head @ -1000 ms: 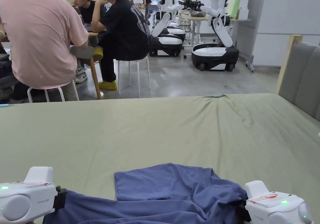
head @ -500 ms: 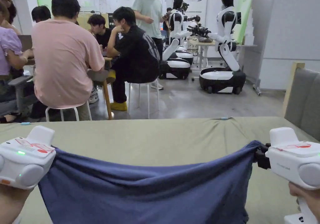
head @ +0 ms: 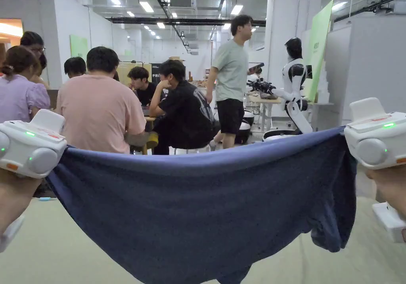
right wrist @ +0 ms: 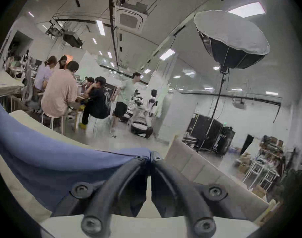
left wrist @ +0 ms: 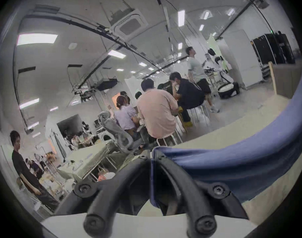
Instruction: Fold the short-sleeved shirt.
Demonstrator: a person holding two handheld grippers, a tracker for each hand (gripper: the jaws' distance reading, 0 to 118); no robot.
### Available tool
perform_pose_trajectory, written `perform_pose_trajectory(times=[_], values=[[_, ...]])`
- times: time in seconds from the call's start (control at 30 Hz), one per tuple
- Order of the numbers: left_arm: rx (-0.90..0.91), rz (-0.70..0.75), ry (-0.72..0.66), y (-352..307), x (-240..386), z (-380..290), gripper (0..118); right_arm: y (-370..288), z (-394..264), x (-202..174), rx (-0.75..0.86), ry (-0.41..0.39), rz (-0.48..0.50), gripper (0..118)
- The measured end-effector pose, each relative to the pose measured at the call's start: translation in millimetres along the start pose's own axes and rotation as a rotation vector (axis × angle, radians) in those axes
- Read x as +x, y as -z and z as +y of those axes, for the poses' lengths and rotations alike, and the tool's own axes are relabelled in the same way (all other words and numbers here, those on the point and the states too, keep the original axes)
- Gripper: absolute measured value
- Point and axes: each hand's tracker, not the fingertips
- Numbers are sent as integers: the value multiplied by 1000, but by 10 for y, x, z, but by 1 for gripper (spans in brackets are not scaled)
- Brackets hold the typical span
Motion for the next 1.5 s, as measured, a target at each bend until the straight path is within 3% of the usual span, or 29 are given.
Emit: perform_pose_trajectory(times=[0.07,0.27,0.5,0.57,0.67,0.8,0.93,1.03,1.27,1.4,1.43,1.47,1.5], values=[[12,-15,-45,65,-44,145,0,64,85,-47,19,-56,-52,3],[-12,12,-41,386,153,158,0,415,-82,-241,-9,-65,-61,3],[-153,-50,-1,721,600,-661,0,939,-1113,-503,-155,-94,-29,3],[-164,-67,-5,689,640,-888,0,905,-1354,-524,-161,-56,-17,3],[-178,-96,-2,562,613,-1092,0,844,-1578,-514,-154,-68,6,3],[-206,-153,-25,246,515,-1341,0,499,-1885,-500,-151,-129,53,3],[-258,-205,-39,-140,499,-1731,0,74,-2334,-490,-196,-141,97,3],[-316,-239,-66,-459,544,-2156,1,-324,-2743,-539,-287,-85,159,3],[-529,-278,-131,-1023,672,-3359,1,-1042,-3860,-765,-515,-55,211,3],[-597,-297,-236,-1195,681,-3774,2,-1261,-4141,-767,-575,6,254,3],[-581,-305,-265,-1235,665,-3790,6,-1285,-4111,-759,-571,15,261,7],[-554,-293,-246,-1300,663,-3752,19,-1318,-4025,-752,-558,25,266,20],[-509,-248,-204,-1365,674,-3667,42,-1371,-3876,-724,-529,37,253,46]])
